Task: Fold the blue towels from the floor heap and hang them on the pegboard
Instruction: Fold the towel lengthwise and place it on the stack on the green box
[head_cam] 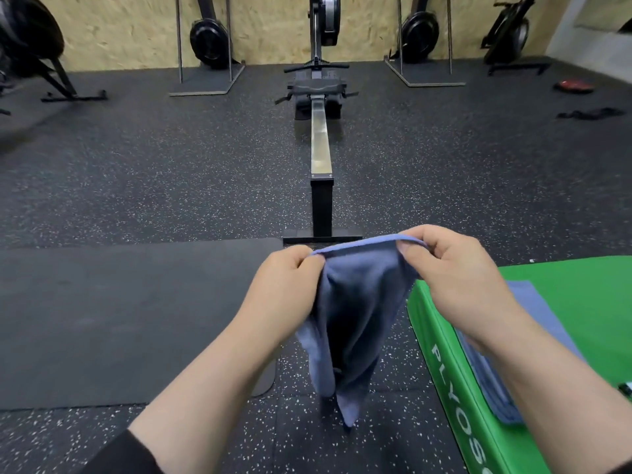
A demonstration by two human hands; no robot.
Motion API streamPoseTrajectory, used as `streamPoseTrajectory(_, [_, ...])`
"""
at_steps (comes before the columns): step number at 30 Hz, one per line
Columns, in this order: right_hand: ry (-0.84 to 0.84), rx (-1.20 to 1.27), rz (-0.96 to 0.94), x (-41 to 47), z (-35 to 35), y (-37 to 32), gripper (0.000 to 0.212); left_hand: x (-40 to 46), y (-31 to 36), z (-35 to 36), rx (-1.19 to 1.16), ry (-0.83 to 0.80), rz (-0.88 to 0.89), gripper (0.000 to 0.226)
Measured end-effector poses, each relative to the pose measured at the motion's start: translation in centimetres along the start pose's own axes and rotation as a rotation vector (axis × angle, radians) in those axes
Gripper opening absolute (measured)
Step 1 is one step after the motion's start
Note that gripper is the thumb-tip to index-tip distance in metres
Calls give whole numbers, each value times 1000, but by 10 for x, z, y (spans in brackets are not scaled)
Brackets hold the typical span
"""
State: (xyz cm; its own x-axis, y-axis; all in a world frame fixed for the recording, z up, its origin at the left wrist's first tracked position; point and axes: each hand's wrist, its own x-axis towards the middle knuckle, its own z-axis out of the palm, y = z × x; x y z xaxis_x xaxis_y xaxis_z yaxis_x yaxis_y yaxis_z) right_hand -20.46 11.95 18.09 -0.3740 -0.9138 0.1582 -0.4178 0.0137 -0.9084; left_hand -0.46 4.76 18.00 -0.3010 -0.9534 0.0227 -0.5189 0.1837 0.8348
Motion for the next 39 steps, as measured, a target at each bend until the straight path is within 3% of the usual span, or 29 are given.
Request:
streamPoseTrajectory(2, [-9, 105, 12, -2, 6, -4, 13, -3, 0, 2, 83, -61, 70, 9])
streamPoseTrajectory(6, [-23, 253, 54, -6, 17, -12, 11, -19, 13, 14, -25, -201, 193, 44])
streamPoseTrajectory(11, [-188, 185, 27, -8, 14, -11, 22, -17, 19, 20, -70, -142, 254, 17])
streamPoseTrajectory(15, [-211, 246, 73, -8, 11, -6, 22, -14, 20, 21, -82, -172, 244, 14])
streamPoseTrajectory(19, [-208, 254, 86, -7, 12, -4, 33, -12, 21, 20, -55, -48, 247, 27])
streamPoseTrajectory(23, [-272, 83, 55, -10, 15, -3, 17, -6, 18, 6, -271, 160, 149, 31])
streamPoseTrajectory(30, [-166, -23, -37, -8, 21, -5, 18, -10, 15, 6, -243, -5, 44, 30])
streamPoseTrajectory(36, [-285, -29, -8, -12, 22, -5, 21, 2, 4, -7, -351, 245, 67, 43])
streamPoseTrajectory(39, [-312, -112, -7, -13, 20, -1, 25, 8, -3, -18, -479, 368, -13, 41])
